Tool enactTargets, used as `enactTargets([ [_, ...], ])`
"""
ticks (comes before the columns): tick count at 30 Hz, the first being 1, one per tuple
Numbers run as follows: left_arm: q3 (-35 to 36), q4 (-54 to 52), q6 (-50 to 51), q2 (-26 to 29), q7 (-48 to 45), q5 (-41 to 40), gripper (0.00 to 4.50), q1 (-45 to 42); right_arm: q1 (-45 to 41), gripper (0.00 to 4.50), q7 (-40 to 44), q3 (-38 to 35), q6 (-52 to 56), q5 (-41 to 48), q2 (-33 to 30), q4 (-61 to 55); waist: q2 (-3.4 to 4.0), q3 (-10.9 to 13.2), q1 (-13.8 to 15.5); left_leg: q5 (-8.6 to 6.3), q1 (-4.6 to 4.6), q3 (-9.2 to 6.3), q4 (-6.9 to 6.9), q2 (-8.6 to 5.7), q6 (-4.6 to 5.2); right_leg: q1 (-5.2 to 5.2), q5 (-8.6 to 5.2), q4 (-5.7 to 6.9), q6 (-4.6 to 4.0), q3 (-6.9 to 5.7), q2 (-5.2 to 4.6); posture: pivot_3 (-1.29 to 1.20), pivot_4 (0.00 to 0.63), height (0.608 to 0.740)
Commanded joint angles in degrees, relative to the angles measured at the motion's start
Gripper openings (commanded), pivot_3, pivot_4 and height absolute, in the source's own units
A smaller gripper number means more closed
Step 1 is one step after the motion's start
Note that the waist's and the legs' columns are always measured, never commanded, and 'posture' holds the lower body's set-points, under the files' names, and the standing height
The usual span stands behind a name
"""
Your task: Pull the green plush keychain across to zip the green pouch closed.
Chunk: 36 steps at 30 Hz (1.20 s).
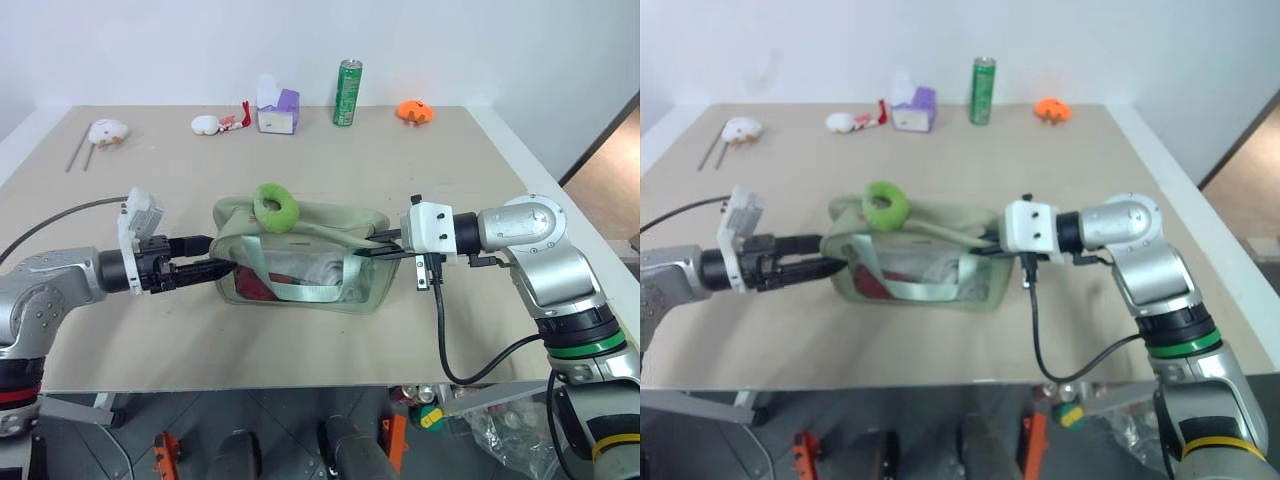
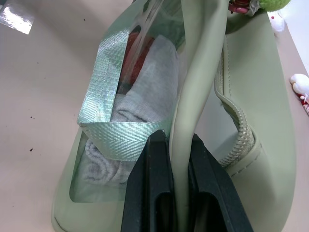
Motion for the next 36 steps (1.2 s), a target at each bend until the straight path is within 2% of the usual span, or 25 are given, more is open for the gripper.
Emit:
enactTargets([
  [1, 1.8, -1.3, 0.1, 0.0, -1.3, -2.2, 2.27, -1.3, 0.4, 0.00, 0.0, -0.3, 0.2, -0.2, -0.7, -1.3, 0.00, 0.0, 0.0, 0.00, 0.00, 0.00, -0.01, 0.00, 0.00, 0.00, 0.00, 0.00, 0.00, 0.00, 0.00, 0.00, 0.150, 0.740],
  [6, 1.4, -1.6, -0.4, 0.1, -0.3, -1.3, 0.57, -0.8, 0.8, 0.00, -0.3, -0.7, 1.4, 0.2, -0.9, -1.7, 0.00, 0.0, 0.0, 0.00, -0.01, -0.01, -0.01, -0.01, 0.00, 0.00, -0.02, 0.00, 0.00, 0.00, -0.01, 0.00, 0.150, 0.740],
  [11, 1.1, -2.4, -0.9, -0.2, 0.4, -0.7, 0.57, -0.1, 1.5, 0.00, 0.2, -2.9, 6.9, 3.6, -2.3, -2.8, 0.00, 0.0, 0.1, 0.00, -0.01, -0.02, -0.01, -0.01, 0.00, 0.01, -0.02, 0.00, 0.01, 0.00, -0.01, 0.00, 0.150, 0.740],
  [16, 1.2, -2.6, -1.1, -0.4, 0.6, -0.5, 0.57, 0.2, 0.0, 0.00, -3.5, -8.1, 11.9, 8.7, -1.8, -2.4, 0.01, 0.0, 0.4, 0.00, -0.06, -0.02, 0.00, -0.06, 0.00, -0.01, -0.03, 0.00, 0.03, 0.00, -0.07, 0.00, 0.150, 0.740],
  [19, 1.3, -2.5, -1.2, -0.7, 0.6, -0.6, 0.54, 0.2, 1.0, 1.05, -4.7, -11.8, 20.1, 13.0, -3.9, -4.4, 0.02, 0.0, 0.5, 0.00, -0.10, -0.02, 0.00, -0.10, 0.00, -0.02, -0.04, 0.00, 0.06, 0.00, -0.11, 0.00, 0.150, 0.740],
  [24, 1.0, -2.2, -1.5, -1.1, 0.6, -0.3, 0.54, 0.0, 4.5, 2.74, -6.9, -16.3, 27.7, 18.0, -5.7, -8.5, 0.01, 0.0, 0.6, -0.02, -0.11, -0.06, -0.02, -0.15, 0.03, -0.01, -0.11, -0.01, 0.12, 0.00, -0.15, 0.00, 0.150, 0.740],
  [28, 0.9, -1.9, -1.6, -1.6, 0.5, 0.0, 0.54, -0.4, 9.6, 4.09, -3.9, -19.0, 32.7, 22.8, -9.8, -12.0, 0.01, 0.0, 0.6, -0.02, -0.11, -0.07, -0.02, -0.16, 0.03, -0.01, -0.11, -0.01, 0.13, 0.00, -0.15, 0.00, 0.150, 0.740],
  [33, 0.6, -1.4, -1.8, -2.0, 0.3, 0.3, 0.54, -1.0, 3.7, 4.09, -6.7, -25.9, 35.8, 30.7, -8.6, -9.0, 0.05, 0.0, 0.3, -0.02, -0.09, 0.05, 0.03, -0.21, 0.03, -0.02, -0.03, -0.01, 0.22, 0.11, -0.19, 0.00, 0.150, 0.740],
  [36, 0.4, -1.1, -2.0, -2.1, 0.1, 0.6, 0.54, -1.2, -3.0, 4.09, -10.4, -25.3, 36.8, 34.1, -4.9, -10.5, 0.05, 0.0, 0.1, 0.01, -0.03, 0.05, 0.05, -0.18, 0.07, 0.00, 0.03, -0.01, 0.18, 0.11, -0.15, 0.00, 0.150, 0.740],
])
